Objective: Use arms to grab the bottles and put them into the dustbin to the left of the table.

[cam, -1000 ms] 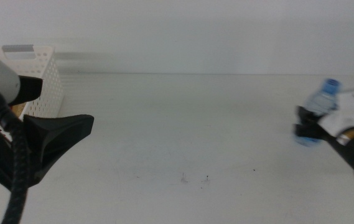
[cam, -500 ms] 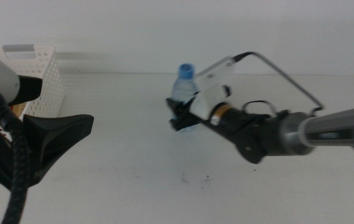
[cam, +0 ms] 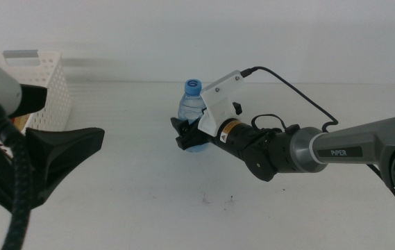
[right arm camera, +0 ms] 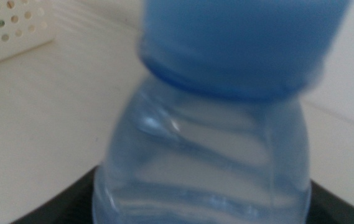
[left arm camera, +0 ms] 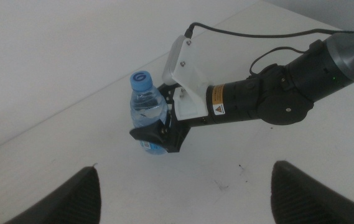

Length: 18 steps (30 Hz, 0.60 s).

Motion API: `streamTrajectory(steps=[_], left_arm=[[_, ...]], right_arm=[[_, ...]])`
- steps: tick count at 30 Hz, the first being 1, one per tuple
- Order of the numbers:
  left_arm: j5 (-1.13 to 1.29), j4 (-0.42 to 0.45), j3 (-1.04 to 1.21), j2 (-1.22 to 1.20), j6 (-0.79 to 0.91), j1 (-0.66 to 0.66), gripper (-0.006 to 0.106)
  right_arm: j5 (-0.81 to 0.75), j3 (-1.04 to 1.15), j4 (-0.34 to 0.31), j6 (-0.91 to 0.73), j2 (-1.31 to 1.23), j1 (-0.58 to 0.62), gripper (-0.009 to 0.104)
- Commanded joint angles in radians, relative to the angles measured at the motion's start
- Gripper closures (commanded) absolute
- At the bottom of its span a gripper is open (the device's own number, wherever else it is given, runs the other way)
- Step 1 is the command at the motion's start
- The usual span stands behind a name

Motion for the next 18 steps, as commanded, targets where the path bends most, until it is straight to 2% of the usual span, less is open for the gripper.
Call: streamTrajectory(steps=[1, 2, 5, 11, 14, 18], left_arm=[[-0.011, -0.001, -0.001, -0.007, -0.003, -0.004, 0.007], [-0.011, -0.001, -0.001, -0.007, -0.003, -0.004, 0.007], [-0.011, -0.001, -0.001, -0.007, -0.001, -0.004, 0.007], [-0.011, -0.001, -0.001, -0.007, -0.001, -0.004, 0.007], [-0.011, -0.001, -0.001, -0.007, -0.001, -0.004, 0.007], [-0.011, -0.001, -0.001, -0.007, -0.001, -0.004, 0.007]], right_arm=[[0.055, -0.003, 0.0, 0.026, -0.019, 0.003, 0.011], [0.074, 0.001, 0.0, 0.026, -0.031, 0.001, 0.001], [0.099, 0.079, 0.0, 0.033, -0.101, -0.001, 0.003], [0.116, 0.421, 0.0, 0.046, -0.424, -0.009, 0.003], [0.266, 0.522, -0.002, 0.112, -0.622, -0.009, 0.003], [0.646, 0.501, -0.002, 0.136, -0.857, -0.009, 0.003]])
